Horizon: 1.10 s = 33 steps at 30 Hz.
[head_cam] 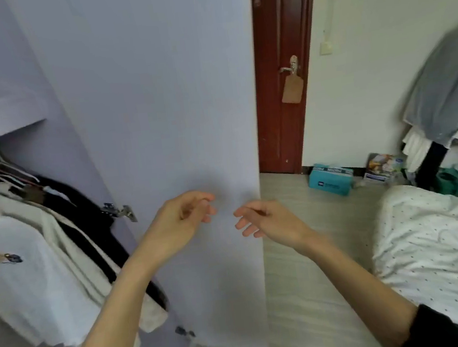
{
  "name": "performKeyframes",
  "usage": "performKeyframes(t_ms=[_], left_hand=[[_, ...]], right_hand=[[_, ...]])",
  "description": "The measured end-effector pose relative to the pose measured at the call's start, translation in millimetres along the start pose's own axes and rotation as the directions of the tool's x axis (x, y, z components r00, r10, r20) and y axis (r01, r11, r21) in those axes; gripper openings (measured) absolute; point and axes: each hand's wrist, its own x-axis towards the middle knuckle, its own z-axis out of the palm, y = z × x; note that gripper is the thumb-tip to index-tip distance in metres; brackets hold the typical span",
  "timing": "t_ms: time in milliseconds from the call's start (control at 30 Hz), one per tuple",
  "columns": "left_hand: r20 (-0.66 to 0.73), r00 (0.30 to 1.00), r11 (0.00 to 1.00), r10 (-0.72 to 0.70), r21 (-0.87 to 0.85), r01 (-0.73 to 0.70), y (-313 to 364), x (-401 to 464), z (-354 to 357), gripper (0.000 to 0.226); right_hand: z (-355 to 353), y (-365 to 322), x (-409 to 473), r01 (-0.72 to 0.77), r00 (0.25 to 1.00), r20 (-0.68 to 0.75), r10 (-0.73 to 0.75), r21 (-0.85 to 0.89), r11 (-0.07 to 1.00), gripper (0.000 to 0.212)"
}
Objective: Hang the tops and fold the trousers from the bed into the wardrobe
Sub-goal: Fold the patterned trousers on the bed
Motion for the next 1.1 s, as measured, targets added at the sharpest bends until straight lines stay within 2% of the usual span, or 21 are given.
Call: performKeyframes(t_ms=[133, 300, 333, 500, 600, 700, 767, 900, 1000, 1100], left_hand=[[0.211, 0.976, 0.999, 0.055, -0.008, -0.054, 37.6, 13.9, 106.4, 0.018], [0.369, 0.921, 0.992, 0.124, -0.04, -0.118, 88.3, 45.6, 249.1, 0.019], [0.425, 0.895, 0.99, 0.14, -0.064, -0.124, 103.1, 52.1, 293.2, 0.02], [0.646, 0.749, 0.989, 0.147, -0.07, -0.134, 140.9, 67.5, 422.6, 0.017], [0.722, 0.677, 0.989, 0.142, -0.075, -0.127, 154.9, 84.1, 490.0, 0.017], [0.787, 0.602, 0.988, 0.136, -0.062, -0.142, 168.8, 109.3, 555.8, 0.02], [0.804, 0.577, 0.986, 0.142, -0.063, -0.154, 172.4, 125.0, 586.1, 0.021], [0.873, 0.464, 0.98, 0.152, -0.072, -0.185, 177.2, 173.4, 678.2, 0.021], [0.917, 0.376, 0.968, 0.136, -0.041, -0.248, 178.7, 201.0, 738.5, 0.024], [0.934, 0.33, 0.952, 0.133, -0.028, -0.304, 177.4, 223.9, 800.2, 0.023]], right_hand=[[-97.9, 63.1, -51.2, -0.113, 0.977, -0.181, 0.116, 0.027, 0.993, 0.025], [-211.7, 124.4, -124.6, -0.198, 0.928, -0.308, 0.211, 0.073, 0.977, 0.021], [-244.3, 141.6, -146.6, -0.227, 0.905, -0.354, 0.238, 0.074, 0.971, 0.021], [-333.6, 200.5, -208.9, -0.303, 0.806, -0.472, 0.357, 0.189, 0.934, 0.02], [-376.3, 234.8, -237.2, -0.345, 0.729, -0.523, 0.443, 0.279, 0.896, 0.019], [-420.7, 271.9, -254.9, -0.411, 0.64, -0.587, 0.496, 0.283, 0.866, 0.02], [-442.4, 286.9, -257.9, -0.455, 0.589, -0.613, 0.527, 0.287, 0.843, 0.019], [-502.2, 339.0, -247.0, -0.56, 0.468, -0.673, 0.573, 0.276, 0.781, 0.028], [-541.8, 383.0, -238.3, -0.628, 0.349, -0.702, 0.62, 0.316, 0.711, 0.028], [-579.8, 429.8, -233.9, -0.698, 0.231, -0.696, 0.68, 0.369, 0.614, 0.03]])
